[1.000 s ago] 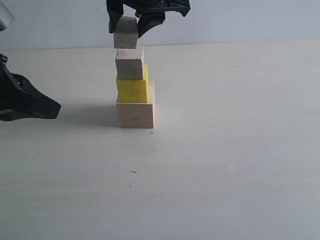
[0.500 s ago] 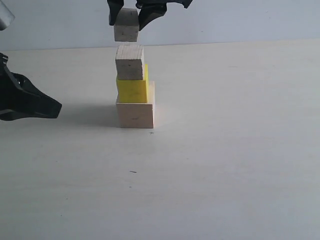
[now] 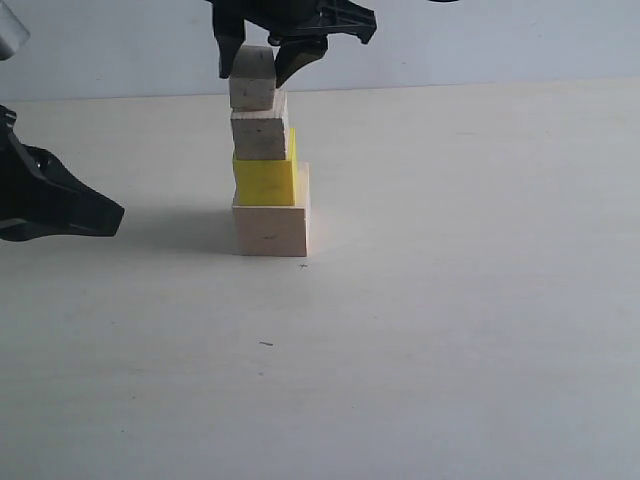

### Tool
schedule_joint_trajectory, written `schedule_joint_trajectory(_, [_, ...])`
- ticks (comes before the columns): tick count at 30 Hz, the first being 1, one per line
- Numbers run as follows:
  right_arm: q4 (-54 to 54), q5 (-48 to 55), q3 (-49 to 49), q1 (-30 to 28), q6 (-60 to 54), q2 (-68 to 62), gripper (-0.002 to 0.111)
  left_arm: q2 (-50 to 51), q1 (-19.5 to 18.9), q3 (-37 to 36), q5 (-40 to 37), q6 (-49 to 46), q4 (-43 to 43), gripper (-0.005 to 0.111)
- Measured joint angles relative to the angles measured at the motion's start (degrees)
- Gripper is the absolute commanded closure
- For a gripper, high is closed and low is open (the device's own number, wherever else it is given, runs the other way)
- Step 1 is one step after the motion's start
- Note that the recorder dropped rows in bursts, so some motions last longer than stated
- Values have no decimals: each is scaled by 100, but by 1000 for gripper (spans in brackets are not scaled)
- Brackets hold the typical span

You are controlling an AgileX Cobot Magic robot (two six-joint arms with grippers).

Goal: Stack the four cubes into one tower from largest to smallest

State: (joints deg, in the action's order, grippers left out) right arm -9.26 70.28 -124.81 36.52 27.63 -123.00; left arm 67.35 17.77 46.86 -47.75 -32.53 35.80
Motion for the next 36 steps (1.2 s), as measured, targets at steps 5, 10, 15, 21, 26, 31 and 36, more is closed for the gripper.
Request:
schedule_joint_trajectory(5, [-11,0,0,0,0,0,108,0,0,0,0,0,0,107])
schedule_joint_trajectory(10, [-47,0,0,0,-52,91,108,0,0,0,0,0,10,107])
schedule_joint_trajectory(15, [-32,0,-4,0,-129,369,108,0,0,0,0,-14,10,107])
schedule_joint_trajectory(21, [60,0,-42,0,-142,371,108,0,0,0,0,-14,21,107])
schedule_joint_trajectory(26, [-64,0,-42,0,-142,207,108,0,0,0,0,-14,21,107])
schedule_joint_trajectory(31, [-91,0,-42,0,-142,157,108,0,0,0,0,-14,21,107])
schedule_joint_trajectory(36, [-53,0,-42,0,-153,144,108,0,0,0,0,-14,21,107])
